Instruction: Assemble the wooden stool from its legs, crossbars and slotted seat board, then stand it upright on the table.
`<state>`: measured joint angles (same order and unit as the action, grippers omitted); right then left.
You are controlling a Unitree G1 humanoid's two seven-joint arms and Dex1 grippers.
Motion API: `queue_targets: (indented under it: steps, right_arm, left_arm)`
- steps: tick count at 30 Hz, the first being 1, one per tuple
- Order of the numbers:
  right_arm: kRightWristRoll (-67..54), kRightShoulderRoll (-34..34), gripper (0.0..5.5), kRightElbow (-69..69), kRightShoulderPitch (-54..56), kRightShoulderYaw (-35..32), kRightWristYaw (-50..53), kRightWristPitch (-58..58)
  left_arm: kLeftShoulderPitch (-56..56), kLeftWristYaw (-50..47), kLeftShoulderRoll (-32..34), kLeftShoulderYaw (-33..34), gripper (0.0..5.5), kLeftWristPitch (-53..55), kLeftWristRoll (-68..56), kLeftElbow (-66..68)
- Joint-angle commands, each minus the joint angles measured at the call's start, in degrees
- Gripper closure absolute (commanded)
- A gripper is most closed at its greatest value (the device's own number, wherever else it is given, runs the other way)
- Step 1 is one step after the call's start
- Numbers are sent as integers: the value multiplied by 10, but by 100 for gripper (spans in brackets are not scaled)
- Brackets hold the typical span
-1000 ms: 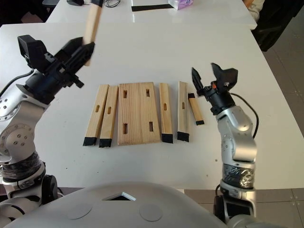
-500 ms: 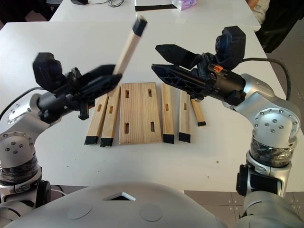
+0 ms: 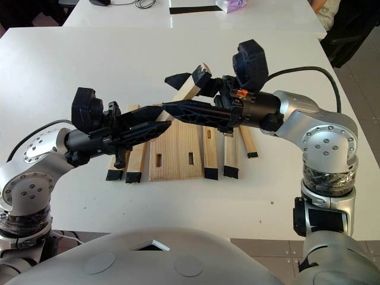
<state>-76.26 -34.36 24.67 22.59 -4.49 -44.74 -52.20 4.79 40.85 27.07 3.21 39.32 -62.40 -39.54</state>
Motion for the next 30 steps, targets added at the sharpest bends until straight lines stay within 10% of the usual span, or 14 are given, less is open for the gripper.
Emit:
queue_targets:
  steps: [1, 16, 30]
  right_arm:
    - [23, -8, 212, -4, 14, 3, -16, 3]
    - [49, -12, 417, -7, 30, 4, -62, -3]
    - [150, -58, 417, -4, -1, 38, -134, 35]
  left_arm:
    - [8, -14, 3, 3, 420, -4, -8, 2]
    - [3, 4, 26, -7, 420, 2, -22, 6]
    - [21, -14, 23, 8, 420, 8, -35, 37]
